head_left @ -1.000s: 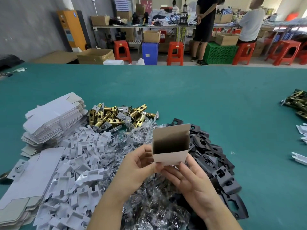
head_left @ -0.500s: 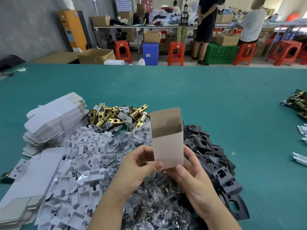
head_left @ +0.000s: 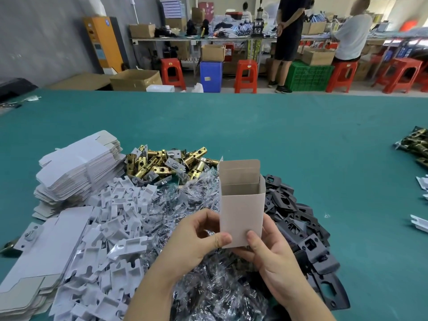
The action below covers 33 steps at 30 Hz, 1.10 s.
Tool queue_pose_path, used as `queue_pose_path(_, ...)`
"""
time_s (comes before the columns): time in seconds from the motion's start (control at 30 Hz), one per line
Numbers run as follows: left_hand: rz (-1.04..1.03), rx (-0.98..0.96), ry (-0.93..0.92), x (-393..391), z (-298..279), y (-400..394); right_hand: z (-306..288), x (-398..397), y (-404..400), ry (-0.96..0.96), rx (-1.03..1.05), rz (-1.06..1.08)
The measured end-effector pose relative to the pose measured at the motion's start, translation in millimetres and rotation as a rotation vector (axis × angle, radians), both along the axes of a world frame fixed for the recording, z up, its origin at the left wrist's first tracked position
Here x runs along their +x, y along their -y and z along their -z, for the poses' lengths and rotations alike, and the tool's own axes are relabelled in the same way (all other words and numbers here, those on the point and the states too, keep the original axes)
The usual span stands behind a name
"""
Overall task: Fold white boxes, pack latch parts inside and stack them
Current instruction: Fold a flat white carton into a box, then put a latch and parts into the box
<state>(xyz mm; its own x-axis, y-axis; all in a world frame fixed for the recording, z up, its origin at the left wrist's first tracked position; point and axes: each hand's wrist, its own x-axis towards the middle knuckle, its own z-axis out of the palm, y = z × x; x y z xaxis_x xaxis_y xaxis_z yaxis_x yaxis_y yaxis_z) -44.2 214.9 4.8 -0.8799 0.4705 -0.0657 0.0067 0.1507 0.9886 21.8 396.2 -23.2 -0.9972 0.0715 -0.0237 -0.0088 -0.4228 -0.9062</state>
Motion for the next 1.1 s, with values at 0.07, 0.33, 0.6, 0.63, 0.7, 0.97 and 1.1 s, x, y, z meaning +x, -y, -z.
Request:
queue_pose_path(0.07, -0.004, -0.012, -0.012, -1, 2, 0, 2, -1, 0, 0.002, 0.011, -0.002)
queue_pose_path(0.33, 0.005, -0.108, -0.068, -3, 1, 2, 11, -8, 4, 0.035, 0.072, 0.057)
queue_pose_path(0.6, -0.262, -0.199, -0.067, -27, -24, 18, 13, -8, 7, 0.041, 0.059, 0.073)
queue_pose_path(0.63, -0.299, -0.260, -0.103, -37, -27, 19, 14, -8, 7, 0.043, 0.054, 0.075)
queue_pose_path(0.7, -0.399, -0.370, -0.199, -66, -32, 19, 16, -8, 6, 0.041, 0.042, 0.080)
queue_pose_path(0.97, -0.361, -1.118, -0.531, -188, -34, 43, 16, -10, 5, 0.043, 0.034, 0.061)
queue_pose_path(1.1, -0.307, -1.222, -0.588, -205, -31, 50, 18, -10, 5, 0.042, 0.026, 0.058)
